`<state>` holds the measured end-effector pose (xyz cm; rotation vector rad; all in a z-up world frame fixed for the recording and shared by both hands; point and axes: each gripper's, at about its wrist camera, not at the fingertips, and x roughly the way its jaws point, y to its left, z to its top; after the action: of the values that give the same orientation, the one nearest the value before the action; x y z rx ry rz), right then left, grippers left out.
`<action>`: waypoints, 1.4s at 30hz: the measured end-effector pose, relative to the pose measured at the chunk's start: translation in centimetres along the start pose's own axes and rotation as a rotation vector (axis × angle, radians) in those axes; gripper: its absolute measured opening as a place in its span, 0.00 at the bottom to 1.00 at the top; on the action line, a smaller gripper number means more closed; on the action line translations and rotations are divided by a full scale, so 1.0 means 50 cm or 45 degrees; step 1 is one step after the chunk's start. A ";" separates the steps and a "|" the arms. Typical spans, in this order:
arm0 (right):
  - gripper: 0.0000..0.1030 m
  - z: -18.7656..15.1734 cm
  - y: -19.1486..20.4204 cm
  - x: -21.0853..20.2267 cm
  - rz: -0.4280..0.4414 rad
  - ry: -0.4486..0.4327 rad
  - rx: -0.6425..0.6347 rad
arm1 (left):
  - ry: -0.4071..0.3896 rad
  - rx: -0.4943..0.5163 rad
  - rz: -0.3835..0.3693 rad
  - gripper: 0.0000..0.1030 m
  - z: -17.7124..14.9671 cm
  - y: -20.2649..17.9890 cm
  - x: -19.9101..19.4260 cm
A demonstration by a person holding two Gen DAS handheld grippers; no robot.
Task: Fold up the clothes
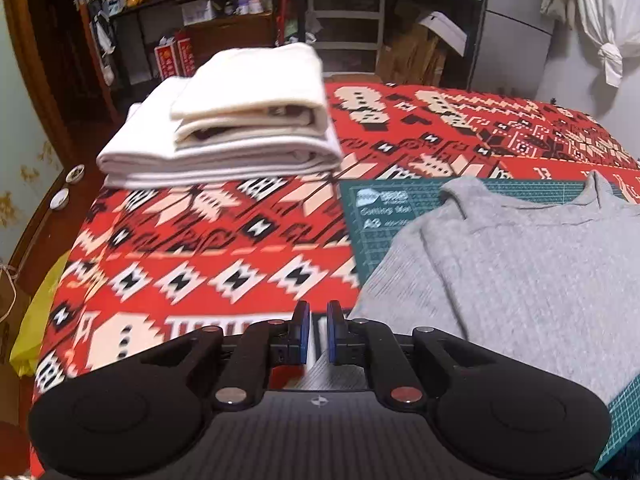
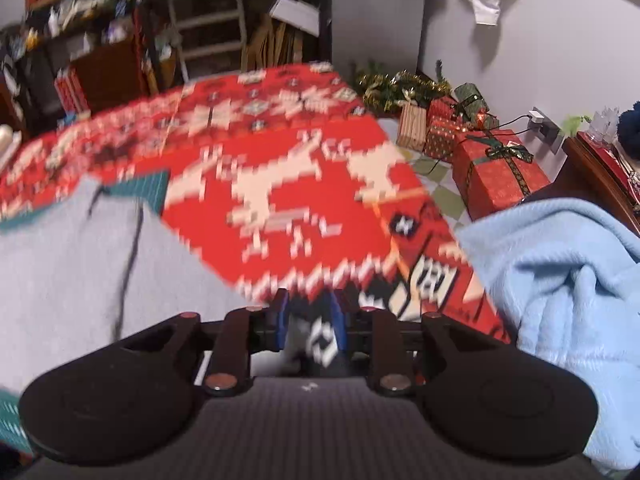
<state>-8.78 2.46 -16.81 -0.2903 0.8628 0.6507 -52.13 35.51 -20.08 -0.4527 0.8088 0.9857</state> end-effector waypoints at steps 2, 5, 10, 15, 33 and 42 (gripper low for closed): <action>0.28 -0.016 0.004 0.011 0.000 0.026 -0.001 | 0.013 -0.021 0.004 0.17 -0.010 0.016 -0.012; 0.28 -0.025 0.009 0.019 -0.014 0.018 0.028 | 0.023 -0.038 0.039 0.28 -0.026 0.038 -0.032; 0.02 -0.024 0.020 0.020 -0.037 -0.002 0.044 | 0.043 -0.131 0.088 0.28 -0.049 0.086 -0.059; 0.02 -0.012 -0.004 0.031 -0.073 -0.009 0.097 | 0.052 -0.145 0.109 0.28 -0.062 0.100 -0.069; 0.18 -0.071 -0.036 -0.050 0.298 0.147 0.572 | 0.045 -0.152 0.042 0.28 -0.064 0.085 -0.099; 0.21 -0.091 -0.053 -0.014 0.382 0.244 0.741 | 0.063 -0.168 0.044 0.28 -0.075 0.086 -0.095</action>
<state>-10.18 -2.08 -19.16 0.3126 1.2519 0.6237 -58.77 32.52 -18.72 -0.5806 0.8012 1.0672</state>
